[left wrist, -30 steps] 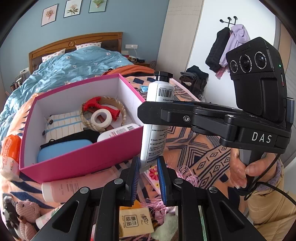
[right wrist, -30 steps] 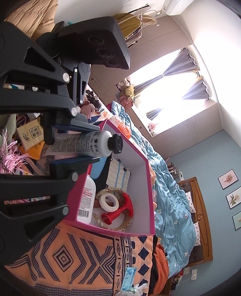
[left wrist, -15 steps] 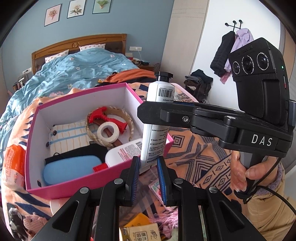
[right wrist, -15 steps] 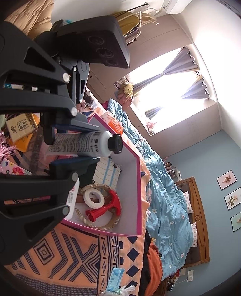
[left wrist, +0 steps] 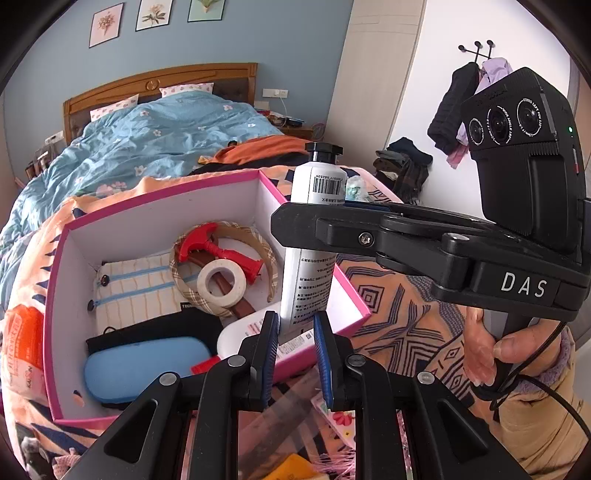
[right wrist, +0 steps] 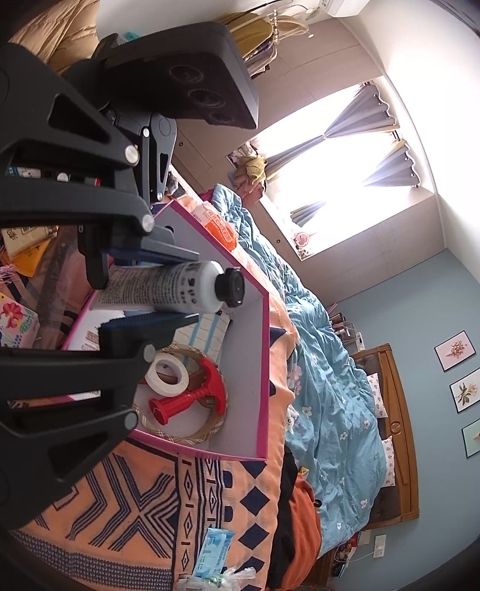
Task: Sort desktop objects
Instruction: 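Lower the white bottle into the pink box with the right gripper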
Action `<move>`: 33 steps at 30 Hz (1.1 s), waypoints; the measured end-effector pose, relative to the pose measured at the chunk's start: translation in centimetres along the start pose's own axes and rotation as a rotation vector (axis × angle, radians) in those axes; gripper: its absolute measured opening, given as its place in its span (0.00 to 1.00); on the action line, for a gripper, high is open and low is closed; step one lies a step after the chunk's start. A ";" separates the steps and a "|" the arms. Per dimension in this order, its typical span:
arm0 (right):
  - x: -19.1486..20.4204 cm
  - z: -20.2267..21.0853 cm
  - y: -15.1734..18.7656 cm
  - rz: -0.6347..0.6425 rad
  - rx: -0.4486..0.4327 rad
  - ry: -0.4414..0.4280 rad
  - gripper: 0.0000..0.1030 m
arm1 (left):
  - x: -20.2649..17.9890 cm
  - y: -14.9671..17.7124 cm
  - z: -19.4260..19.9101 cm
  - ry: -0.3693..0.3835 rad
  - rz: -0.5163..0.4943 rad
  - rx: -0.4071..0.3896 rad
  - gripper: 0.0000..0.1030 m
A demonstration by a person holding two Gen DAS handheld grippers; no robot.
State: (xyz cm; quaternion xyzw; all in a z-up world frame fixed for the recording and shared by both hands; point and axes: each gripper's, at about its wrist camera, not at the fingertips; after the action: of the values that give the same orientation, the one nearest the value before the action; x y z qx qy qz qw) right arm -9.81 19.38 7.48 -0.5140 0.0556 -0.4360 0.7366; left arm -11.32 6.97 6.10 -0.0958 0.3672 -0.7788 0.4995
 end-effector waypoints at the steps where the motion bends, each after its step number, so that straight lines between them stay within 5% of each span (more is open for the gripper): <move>1: -0.2 -0.2 -0.1 0.000 0.003 0.003 0.26 | 0.2 -0.2 -0.2 0.003 0.004 0.003 0.19; 33: -5.1 -6.2 -2.3 0.010 0.126 0.126 0.26 | 3.7 -3.1 -7.1 0.027 0.129 0.103 0.19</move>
State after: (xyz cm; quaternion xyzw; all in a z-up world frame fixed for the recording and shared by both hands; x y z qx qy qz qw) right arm -17.56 18.35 4.63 -0.4379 0.0766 -0.4665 0.7647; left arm -18.99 7.90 2.36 -0.0354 0.3388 -0.7641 0.5478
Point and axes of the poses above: each gripper's, at about its wrist camera, not at the fingertips, and z roughly against the way its jaws point, x to its left, y to its underside, and after that the axes turned 4 degrees about y, right-handed
